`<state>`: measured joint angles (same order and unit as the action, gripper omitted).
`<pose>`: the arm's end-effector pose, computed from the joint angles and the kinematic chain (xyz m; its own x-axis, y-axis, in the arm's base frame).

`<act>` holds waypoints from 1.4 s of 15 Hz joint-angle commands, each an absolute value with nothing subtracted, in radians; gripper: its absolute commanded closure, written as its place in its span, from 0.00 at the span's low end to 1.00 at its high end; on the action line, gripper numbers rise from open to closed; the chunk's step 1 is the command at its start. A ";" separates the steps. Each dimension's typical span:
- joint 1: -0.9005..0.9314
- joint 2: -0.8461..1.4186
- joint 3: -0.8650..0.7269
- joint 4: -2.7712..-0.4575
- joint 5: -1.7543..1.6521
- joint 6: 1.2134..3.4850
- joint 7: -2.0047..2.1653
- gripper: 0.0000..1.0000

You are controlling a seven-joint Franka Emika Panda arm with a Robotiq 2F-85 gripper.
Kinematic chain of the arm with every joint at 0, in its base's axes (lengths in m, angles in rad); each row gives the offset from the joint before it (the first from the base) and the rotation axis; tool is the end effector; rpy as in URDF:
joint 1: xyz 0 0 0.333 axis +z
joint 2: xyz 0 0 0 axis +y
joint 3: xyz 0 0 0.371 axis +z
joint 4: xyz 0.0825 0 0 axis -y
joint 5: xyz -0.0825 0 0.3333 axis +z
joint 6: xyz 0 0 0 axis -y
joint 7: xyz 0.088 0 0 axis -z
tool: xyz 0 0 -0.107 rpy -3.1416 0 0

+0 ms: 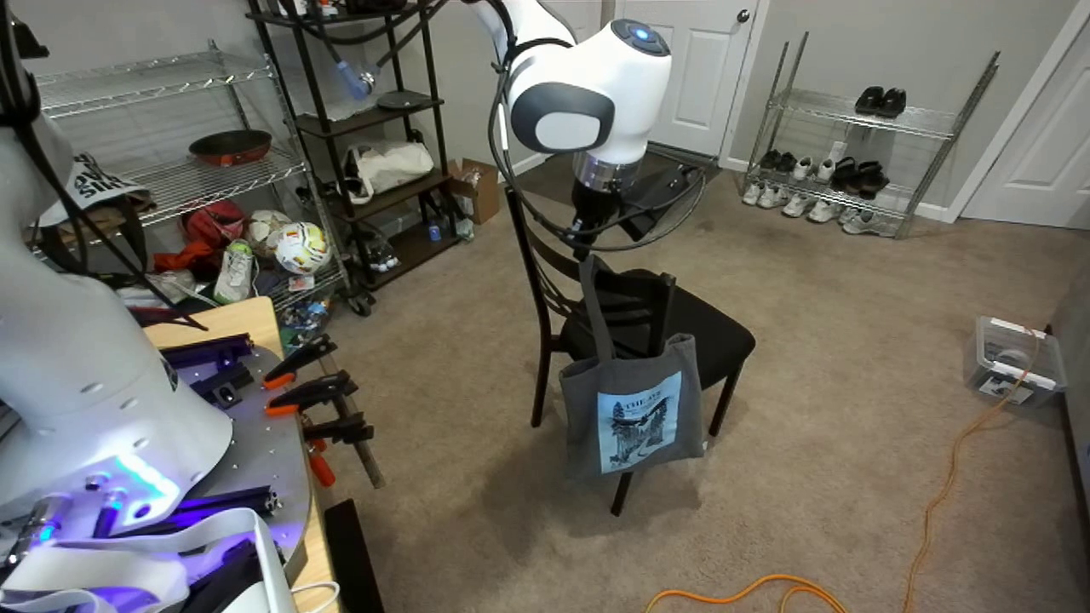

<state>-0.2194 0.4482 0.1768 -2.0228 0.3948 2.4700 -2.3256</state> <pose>0.5937 -0.0353 0.3182 -0.3823 0.8854 0.2642 0.9220 0.3467 0.1724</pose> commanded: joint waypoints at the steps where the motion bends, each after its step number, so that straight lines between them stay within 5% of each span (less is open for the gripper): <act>1: -0.205 0.463 0.159 -2.025 0.382 2.479 -2.310 0.99; 21: -0.167 0.510 0.164 -1.965 0.368 2.516 -2.270 0.99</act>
